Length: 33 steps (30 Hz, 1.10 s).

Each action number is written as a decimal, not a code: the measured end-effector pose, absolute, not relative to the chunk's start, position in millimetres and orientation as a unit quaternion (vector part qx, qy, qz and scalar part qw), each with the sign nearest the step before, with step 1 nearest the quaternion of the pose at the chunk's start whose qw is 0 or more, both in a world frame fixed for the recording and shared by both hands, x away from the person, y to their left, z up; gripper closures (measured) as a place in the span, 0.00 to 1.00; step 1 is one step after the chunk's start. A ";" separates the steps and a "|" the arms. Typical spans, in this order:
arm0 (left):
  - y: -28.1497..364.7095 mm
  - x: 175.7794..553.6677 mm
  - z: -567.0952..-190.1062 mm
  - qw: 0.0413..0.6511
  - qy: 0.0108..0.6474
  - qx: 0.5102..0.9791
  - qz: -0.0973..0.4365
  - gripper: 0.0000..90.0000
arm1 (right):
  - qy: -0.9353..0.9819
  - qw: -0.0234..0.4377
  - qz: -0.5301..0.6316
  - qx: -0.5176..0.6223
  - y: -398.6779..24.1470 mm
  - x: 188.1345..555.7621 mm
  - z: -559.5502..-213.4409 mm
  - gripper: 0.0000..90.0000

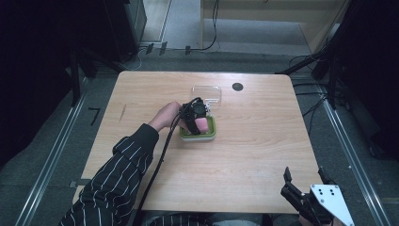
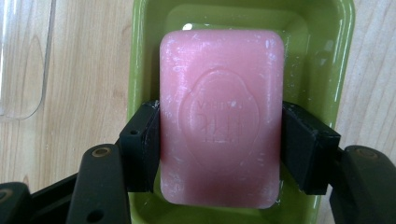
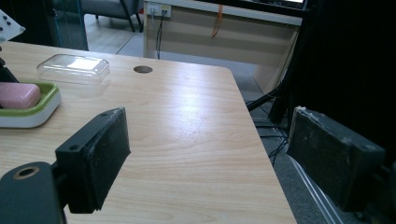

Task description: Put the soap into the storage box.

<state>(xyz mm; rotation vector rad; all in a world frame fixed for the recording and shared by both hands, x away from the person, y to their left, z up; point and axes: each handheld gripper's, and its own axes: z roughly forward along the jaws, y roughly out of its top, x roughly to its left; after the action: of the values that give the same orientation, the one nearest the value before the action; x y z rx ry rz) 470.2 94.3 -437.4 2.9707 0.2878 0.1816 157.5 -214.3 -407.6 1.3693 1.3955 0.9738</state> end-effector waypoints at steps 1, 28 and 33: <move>94.4 470.1 -437.6 0.075 0.097 0.991 0.061 0.42 | 0.567 0.461 0.396 0.556 -214.3 157.5 -407.6 0.14; 102.0 473.4 -425.2 0.073 0.165 0.983 0.044 0.14 | 0.566 0.454 0.398 0.561 -216.8 163.4 -409.8 0.14; 104.8 469.3 -419.5 0.075 0.183 0.979 0.045 0.12 | 0.565 0.455 0.400 0.560 -216.7 162.0 -409.4 0.14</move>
<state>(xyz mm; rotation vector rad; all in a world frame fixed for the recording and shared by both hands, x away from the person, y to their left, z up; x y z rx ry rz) 469.3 104.8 -419.5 2.9381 0.5506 0.1356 162.0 -216.7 -409.4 1.3805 1.3938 0.9865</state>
